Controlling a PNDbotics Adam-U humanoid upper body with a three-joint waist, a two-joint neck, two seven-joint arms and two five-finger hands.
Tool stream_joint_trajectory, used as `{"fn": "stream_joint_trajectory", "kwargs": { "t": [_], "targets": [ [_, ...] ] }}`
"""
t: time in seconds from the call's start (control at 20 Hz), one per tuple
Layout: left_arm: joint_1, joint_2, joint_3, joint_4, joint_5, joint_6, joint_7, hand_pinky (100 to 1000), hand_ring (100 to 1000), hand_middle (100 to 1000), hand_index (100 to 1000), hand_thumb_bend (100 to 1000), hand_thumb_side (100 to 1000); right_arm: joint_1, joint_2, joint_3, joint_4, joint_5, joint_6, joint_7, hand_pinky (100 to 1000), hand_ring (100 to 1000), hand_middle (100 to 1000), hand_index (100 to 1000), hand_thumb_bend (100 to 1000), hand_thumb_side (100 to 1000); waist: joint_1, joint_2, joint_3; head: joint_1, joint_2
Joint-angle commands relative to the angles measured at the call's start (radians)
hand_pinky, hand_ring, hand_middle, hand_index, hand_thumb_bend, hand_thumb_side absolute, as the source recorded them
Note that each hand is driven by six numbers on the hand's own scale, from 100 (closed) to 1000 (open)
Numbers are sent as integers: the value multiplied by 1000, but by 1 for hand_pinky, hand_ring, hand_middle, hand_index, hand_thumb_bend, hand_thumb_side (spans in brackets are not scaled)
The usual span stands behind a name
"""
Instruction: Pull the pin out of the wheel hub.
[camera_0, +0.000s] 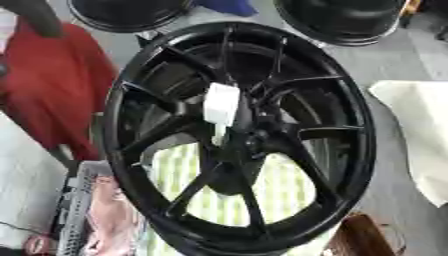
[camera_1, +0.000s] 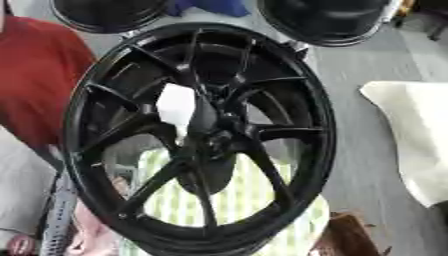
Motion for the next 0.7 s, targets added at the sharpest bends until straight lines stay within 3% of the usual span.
{"fn": "stream_joint_trajectory", "kwargs": {
  "t": [0.05,0.4,0.7],
  "targets": [
    [-29,33,-3,-16,-6,0,-2,895,778,766,865,100,591,-1,-25,-13,-13,-4,-3,1,651,716,607,702,100,327,4,-23,-2,-2,-2],
    [-112,13,-119,-21,-56,-3,-12,890,783,767,866,100,597,-4,-29,-8,-13,-9,-1,6,651,715,606,701,100,330,9,-26,-9,5,-5],
    [-203,-36,-234,-21,-73,50,-12,896,778,763,864,115,616,-6,-31,-4,-13,-14,1,10,649,715,606,700,100,335,16,-28,-13,1,-4]
  ]
}}
